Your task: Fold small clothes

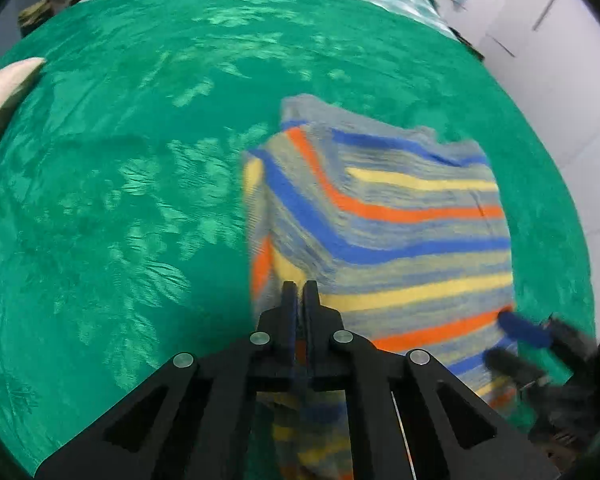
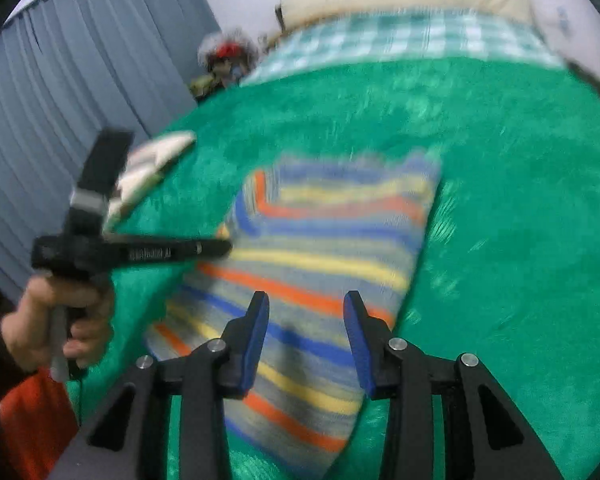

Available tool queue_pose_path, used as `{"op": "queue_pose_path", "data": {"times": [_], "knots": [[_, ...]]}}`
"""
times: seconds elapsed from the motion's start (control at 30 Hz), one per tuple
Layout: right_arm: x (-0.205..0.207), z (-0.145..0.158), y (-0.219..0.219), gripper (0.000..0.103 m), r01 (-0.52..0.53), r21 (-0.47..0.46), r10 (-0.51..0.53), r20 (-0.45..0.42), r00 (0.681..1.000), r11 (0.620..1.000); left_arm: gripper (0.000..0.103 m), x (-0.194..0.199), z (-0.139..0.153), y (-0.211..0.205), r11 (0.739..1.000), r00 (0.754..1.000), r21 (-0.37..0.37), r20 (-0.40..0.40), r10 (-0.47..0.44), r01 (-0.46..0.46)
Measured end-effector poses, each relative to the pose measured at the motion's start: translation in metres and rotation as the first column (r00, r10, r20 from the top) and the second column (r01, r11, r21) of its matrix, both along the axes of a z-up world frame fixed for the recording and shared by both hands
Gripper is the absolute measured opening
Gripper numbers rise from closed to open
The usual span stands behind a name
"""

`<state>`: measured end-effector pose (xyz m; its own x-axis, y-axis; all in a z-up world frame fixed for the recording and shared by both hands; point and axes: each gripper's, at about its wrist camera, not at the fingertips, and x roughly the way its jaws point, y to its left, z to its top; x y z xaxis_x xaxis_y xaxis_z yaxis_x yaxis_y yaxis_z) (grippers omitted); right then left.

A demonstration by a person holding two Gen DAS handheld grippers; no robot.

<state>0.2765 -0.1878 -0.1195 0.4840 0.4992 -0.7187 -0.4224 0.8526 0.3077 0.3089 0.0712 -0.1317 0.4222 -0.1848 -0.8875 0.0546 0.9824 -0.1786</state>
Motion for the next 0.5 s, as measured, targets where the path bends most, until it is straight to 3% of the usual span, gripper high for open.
{"op": "queue_pose_path", "data": {"times": [0.03, 0.07, 0.17, 0.2, 0.27, 0.3, 0.33, 0.5], "knots": [[0.001, -0.011, 0.004, 0.041, 0.001, -0.024, -0.002, -0.025, 1.000, 1.000, 0.000, 0.001, 0.001, 0.004, 0.998, 1.000, 0.064, 0.015, 0.027, -0.028], [-0.002, -0.018, 0.007, 0.041, 0.010, -0.043, -0.011, -0.018, 1.000, 0.999, 0.000, 0.002, 0.001, 0.010, 0.997, 0.999, 0.063, 0.019, 0.040, -0.041], [-0.007, -0.010, 0.001, 0.047, 0.025, -0.017, -0.026, -0.010, 1.000, 1.000, 0.005, -0.002, 0.007, 0.039, 0.995, 0.997, -0.067, 0.013, 0.078, -0.077], [-0.008, -0.007, -0.004, 0.048, 0.032, 0.003, -0.032, -0.018, 0.999, 0.999, 0.012, -0.005, 0.009, 0.043, 0.991, 0.997, -0.117, 0.018, 0.071, -0.069], [-0.010, 0.004, -0.019, 0.061, 0.066, 0.044, -0.065, -0.010, 0.998, 0.997, 0.045, -0.013, 0.014, 0.052, 0.976, 0.998, -0.211, 0.034, 0.055, -0.046], [-0.011, 0.009, -0.027, 0.063, 0.085, 0.056, -0.086, 0.001, 0.996, 0.995, 0.071, -0.015, 0.014, 0.051, 0.972, 0.998, -0.233, 0.042, 0.050, -0.039], [-0.010, 0.011, -0.035, 0.064, 0.102, 0.072, -0.103, 0.005, 0.995, 0.992, 0.083, -0.015, 0.014, 0.047, 0.970, 0.998, -0.242, 0.049, 0.042, -0.029], [0.027, -0.007, -0.058, 0.064, 0.155, 0.173, -0.136, -0.120, 0.983, 0.973, 0.084, 0.001, -0.018, 0.012, 0.980, 0.997, -0.195, -0.064, -0.036, 0.023]]}}
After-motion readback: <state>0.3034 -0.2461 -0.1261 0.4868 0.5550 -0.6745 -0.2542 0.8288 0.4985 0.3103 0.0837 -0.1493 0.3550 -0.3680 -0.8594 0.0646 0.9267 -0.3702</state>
